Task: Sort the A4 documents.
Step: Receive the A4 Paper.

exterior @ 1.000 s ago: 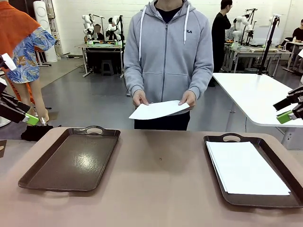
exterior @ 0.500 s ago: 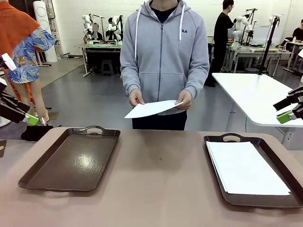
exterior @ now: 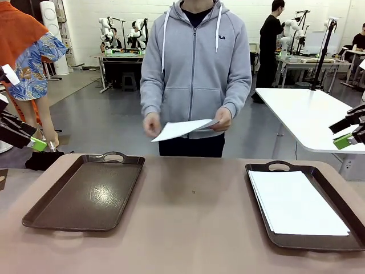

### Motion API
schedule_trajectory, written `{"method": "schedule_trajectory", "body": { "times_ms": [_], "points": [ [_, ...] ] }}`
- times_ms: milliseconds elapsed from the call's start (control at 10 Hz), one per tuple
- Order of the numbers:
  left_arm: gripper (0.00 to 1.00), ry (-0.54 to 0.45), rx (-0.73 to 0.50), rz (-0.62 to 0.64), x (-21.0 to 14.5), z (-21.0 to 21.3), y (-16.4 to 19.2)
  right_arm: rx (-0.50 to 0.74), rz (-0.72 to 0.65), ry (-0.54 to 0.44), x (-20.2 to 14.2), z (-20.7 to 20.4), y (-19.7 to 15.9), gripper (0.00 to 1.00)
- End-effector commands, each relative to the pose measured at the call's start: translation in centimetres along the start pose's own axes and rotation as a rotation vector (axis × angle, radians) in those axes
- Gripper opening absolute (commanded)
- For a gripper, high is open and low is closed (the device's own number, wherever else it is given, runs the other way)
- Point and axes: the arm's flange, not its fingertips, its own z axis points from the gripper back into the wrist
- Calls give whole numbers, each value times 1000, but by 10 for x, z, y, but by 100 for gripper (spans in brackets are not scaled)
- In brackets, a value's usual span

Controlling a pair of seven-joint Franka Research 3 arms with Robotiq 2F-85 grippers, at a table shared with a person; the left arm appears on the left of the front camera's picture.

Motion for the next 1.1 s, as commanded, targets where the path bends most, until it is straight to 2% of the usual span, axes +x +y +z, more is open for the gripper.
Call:
{"method": "schedule_trajectory", "body": {
  "times_ms": [0,1000],
  "points": [
    [100,-7,-9,3,-2,-1,1,-1,0,7,0,0,1,98],
    [100,-7,-9,3,-2,-1,1,-1,0,7,0,0,1,98]
  ]
}}
